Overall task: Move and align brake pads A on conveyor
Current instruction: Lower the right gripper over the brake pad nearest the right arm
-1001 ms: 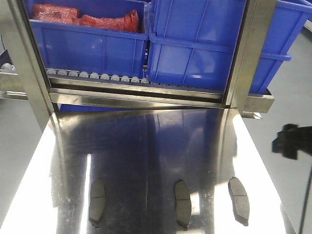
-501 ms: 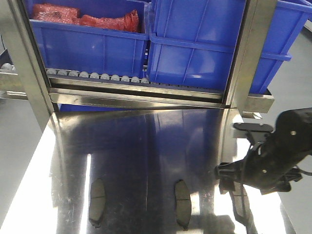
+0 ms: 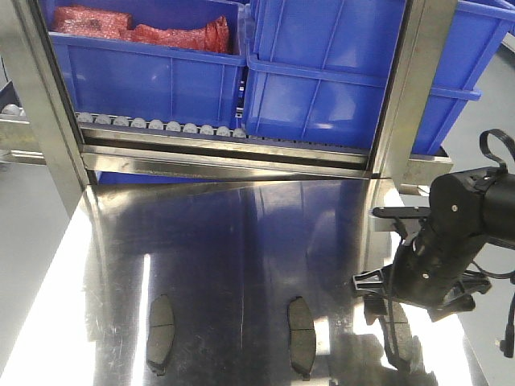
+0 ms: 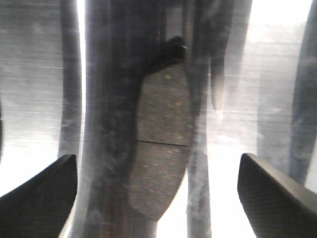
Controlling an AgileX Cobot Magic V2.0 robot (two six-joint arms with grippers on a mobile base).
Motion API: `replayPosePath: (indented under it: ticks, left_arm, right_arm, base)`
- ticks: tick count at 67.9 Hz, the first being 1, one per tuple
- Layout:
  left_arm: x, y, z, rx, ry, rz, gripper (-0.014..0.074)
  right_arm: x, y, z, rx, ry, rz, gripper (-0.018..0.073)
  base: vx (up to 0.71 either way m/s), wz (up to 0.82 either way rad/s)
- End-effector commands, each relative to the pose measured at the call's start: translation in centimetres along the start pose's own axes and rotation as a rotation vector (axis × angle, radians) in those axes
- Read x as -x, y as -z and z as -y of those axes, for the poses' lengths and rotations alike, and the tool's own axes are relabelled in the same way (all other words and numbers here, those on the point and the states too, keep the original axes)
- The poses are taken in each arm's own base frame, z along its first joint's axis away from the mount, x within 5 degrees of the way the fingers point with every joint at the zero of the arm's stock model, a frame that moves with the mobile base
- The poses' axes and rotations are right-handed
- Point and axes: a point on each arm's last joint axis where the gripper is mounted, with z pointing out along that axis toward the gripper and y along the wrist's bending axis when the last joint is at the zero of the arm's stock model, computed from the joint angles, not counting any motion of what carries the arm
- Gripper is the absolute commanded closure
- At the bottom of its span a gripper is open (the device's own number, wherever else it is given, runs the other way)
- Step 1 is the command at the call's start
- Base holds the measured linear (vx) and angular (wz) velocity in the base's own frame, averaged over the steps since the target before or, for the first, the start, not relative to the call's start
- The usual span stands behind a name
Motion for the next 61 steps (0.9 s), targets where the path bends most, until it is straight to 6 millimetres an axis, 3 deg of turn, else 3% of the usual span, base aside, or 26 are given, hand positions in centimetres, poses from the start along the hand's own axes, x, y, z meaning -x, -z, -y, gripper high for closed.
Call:
replayPosePath:
  ticks: [1, 26, 61]
  left_arm:
    - [1.6, 0.4, 0.1, -0.009, -0.006, 0.114, 0.0602]
    - [1.6, 0.4, 0.1, -0.009, -0.006, 0.114, 0.0602]
    - [1.6, 0.4, 0.1, -0.009, -0.006, 0.114, 0.0602]
  right_arm:
    - [0.5, 1.5, 0.6, -0.002, -0.011, 0.051, -0.0048]
    - [0.8, 0.2, 0.9, -0.013, 0.009, 0.009, -0.0035]
    - [1.2, 0.2, 0.9, -0.006, 0.017, 0.052, -0.0035]
  base:
    - [0.0, 0.0]
    - [0.0, 0.0]
    - [0.0, 0.0]
